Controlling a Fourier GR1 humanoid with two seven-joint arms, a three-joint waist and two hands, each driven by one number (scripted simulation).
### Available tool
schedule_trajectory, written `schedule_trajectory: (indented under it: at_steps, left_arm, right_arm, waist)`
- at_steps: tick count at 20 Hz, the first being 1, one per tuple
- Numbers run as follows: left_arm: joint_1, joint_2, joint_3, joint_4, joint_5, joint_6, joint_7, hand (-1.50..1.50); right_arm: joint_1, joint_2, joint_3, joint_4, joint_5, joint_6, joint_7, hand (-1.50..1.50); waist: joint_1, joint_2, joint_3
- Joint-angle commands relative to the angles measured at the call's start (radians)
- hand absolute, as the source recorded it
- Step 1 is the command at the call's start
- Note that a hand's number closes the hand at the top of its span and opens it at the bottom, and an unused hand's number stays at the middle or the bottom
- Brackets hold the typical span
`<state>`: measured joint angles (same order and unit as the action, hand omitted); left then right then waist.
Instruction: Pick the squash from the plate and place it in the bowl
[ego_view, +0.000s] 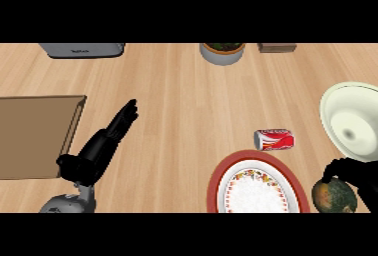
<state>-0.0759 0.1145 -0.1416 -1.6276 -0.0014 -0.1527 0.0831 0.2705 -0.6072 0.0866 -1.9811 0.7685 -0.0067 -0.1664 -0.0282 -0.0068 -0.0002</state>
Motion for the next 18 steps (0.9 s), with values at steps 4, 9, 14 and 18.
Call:
schedule_trajectory:
  at_steps: [4, 9, 14, 18]
  left_arm:
    - [-0.018, 0.005, 0.027, 0.035, 0.023, -0.021, -0.012, 0.0]
    - [-0.03, -0.015, 0.009, -0.017, 0.004, -0.016, 0.022, 0.0]
    - [-0.039, -0.046, -0.018, 0.003, -0.021, -0.003, 0.025, 0.0]
    - [-0.006, -0.023, -0.008, -0.014, -0.016, -0.026, 0.006, 0.0]
  right_arm:
    - [-0.029, 0.029, -0.248, -0.147, -0.369, 0.106, 0.069, 1.5]
    - [-0.099, 0.0, -0.375, 0.031, -0.366, 0.158, 0.037, 1.5]
    - [-0.261, -0.002, -0.359, 0.247, -0.198, 0.037, -0.023, 1.5]
    - [-0.341, -0.047, -0.461, 0.446, -0.206, -0.036, -0.15, 1.5]
  waist:
    - [0.012, 0.005, -0.001]
    - [0.027, 0.006, 0.0]
    - [0.038, 0.009, 0.001]
    - [0.039, 0.008, 0.001]
